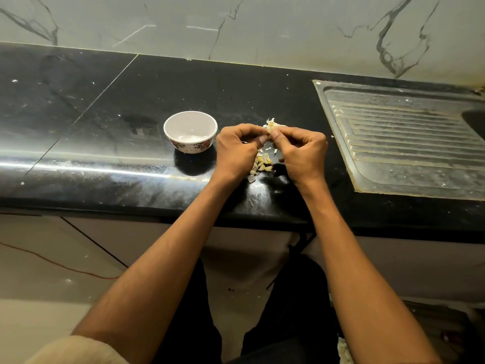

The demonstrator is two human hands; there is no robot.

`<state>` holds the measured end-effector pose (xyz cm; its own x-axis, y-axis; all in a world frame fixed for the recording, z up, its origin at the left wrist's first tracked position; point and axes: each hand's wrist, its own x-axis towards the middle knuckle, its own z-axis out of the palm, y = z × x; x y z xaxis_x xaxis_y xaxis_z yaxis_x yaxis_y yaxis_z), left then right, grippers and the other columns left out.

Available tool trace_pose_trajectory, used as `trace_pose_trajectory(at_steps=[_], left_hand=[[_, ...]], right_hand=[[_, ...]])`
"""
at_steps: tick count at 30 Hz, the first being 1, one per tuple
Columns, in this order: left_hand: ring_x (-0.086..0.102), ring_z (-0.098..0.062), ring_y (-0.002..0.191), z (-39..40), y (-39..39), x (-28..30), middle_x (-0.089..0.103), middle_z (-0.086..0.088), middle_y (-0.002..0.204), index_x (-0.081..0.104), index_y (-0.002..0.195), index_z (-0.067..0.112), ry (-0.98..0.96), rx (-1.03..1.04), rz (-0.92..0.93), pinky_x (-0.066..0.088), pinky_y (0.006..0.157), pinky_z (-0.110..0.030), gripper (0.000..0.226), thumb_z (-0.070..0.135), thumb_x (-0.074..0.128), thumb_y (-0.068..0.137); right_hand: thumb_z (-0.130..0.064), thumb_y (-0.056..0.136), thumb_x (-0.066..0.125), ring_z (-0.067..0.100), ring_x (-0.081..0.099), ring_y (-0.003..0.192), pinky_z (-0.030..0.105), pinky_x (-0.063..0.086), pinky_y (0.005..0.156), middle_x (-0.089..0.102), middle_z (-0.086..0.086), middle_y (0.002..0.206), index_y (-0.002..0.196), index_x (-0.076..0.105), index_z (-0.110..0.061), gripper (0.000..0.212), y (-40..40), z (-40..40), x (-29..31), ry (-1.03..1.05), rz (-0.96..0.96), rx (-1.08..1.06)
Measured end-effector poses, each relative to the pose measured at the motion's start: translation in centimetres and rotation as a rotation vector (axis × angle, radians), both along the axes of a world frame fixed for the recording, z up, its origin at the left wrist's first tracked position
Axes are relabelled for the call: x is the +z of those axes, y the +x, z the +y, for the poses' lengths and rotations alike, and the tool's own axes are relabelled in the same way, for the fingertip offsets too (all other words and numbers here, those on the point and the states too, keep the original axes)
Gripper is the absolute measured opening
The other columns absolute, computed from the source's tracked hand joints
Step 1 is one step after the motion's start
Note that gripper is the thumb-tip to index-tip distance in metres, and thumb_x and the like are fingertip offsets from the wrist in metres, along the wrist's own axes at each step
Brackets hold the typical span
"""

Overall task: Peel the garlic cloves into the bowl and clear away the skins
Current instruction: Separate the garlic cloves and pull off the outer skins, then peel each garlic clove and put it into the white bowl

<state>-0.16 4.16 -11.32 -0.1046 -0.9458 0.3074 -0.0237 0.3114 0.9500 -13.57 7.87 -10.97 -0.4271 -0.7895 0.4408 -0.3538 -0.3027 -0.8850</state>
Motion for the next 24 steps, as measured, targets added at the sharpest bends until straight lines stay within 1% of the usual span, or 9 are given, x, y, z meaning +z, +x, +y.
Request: trace_pose_trajectory(at_steps=[3,6,8,13,15,18,20,23,24], left_hand=[[0.075,-0.011,0.08,0.0,0.1,0.0,0.079,-0.005,0.086,0.08,0.095,0.004,0.005,-0.015,0.027,0.058,0.076,-0.024,0.011,0.0,0.078,0.085],[0.074,-0.014,0.078,0.0,0.2,0.0,0.078,-0.009,0.085,0.078,0.098,0.002,0.025,0.005,0.037,0.06,0.074,-0.024,0.018,0.003,0.083,0.081],[0.074,-0.017,0.077,0.0,0.2,0.1,0.077,-0.012,0.085,0.077,0.098,0.001,0.044,0.0,0.052,0.061,0.073,-0.026,0.019,0.002,0.084,0.08],[0.072,-0.019,0.073,-0.1,0.2,0.2,0.076,-0.017,0.083,0.076,0.097,0.0,0.098,-0.033,0.098,0.061,0.071,-0.029,0.014,-0.005,0.077,0.084],[0.071,-0.018,0.072,-0.2,0.2,0.3,0.076,-0.016,0.083,0.075,0.098,0.002,0.116,-0.041,0.125,0.059,0.068,-0.027,0.014,-0.007,0.069,0.089],[0.072,-0.013,0.077,-0.5,0.1,0.1,0.078,-0.012,0.088,0.074,0.102,0.003,0.112,-0.017,0.123,0.054,0.065,-0.022,0.017,-0.005,0.062,0.093],[0.073,-0.012,0.082,-0.6,0.0,0.0,0.078,-0.01,0.092,0.075,0.105,0.003,0.097,0.014,0.109,0.056,0.071,-0.022,0.02,-0.005,0.061,0.092],[0.074,-0.014,0.096,-0.6,0.1,0.1,0.078,-0.005,0.1,0.076,0.108,0.007,0.09,0.061,0.069,0.059,0.091,-0.035,0.027,0.001,0.06,0.088],[0.073,-0.015,0.098,-0.7,0.2,0.1,0.078,-0.003,0.101,0.076,0.109,0.008,0.09,0.062,0.05,0.059,0.092,-0.038,0.03,0.004,0.059,0.085]], right_hand=[[-0.012,0.079,0.089,0.013,0.077,0.088,0.034,0.063,0.082,0.08,0.002,0.092,0.096,0.082,-0.009,0.019,-0.1,0.0,-0.1,0.007,-0.015,0.021],[-0.008,0.078,0.089,0.015,0.077,0.08,0.029,0.061,0.069,0.079,0.003,0.086,0.092,0.082,-0.005,0.016,-0.3,-0.2,-0.3,0.016,-0.02,0.035],[-0.007,0.078,0.089,0.016,0.075,0.076,0.028,0.058,0.065,0.079,0.004,0.083,0.089,0.082,-0.006,0.013,-0.5,-0.4,-0.3,0.027,-0.039,0.055],[-0.011,0.084,0.083,0.016,0.073,0.083,0.038,0.062,0.079,0.077,-0.002,0.086,0.086,0.078,-0.019,0.01,-0.6,-0.8,-0.3,0.103,-0.002,0.106],[-0.011,0.089,0.079,0.013,0.068,0.074,0.039,0.06,0.071,0.073,-0.006,0.082,0.084,0.074,-0.023,0.013,-0.5,-1.1,-0.1,0.13,0.001,0.118],[-0.009,0.091,0.076,0.014,0.06,0.059,0.032,0.051,0.052,0.07,0.005,0.079,0.083,0.071,-0.018,0.013,-0.2,-1.5,1.3,0.114,-0.059,0.098],[-0.009,0.086,0.081,0.015,0.062,0.058,0.028,0.051,0.05,0.072,0.007,0.077,0.081,0.073,-0.014,0.01,0.6,-1.8,2.9,0.068,-0.054,0.08],[-0.009,0.076,0.086,0.015,0.071,0.063,0.028,0.058,0.058,0.076,0.001,0.074,0.079,0.078,-0.011,0.009,2.5,-2.4,5.2,0.001,0.062,0.103],[-0.009,0.074,0.087,0.012,0.071,0.064,0.027,0.058,0.06,0.076,-0.001,0.073,0.077,0.078,-0.013,0.01,3.3,-2.6,5.7,-0.009,0.115,0.12]])
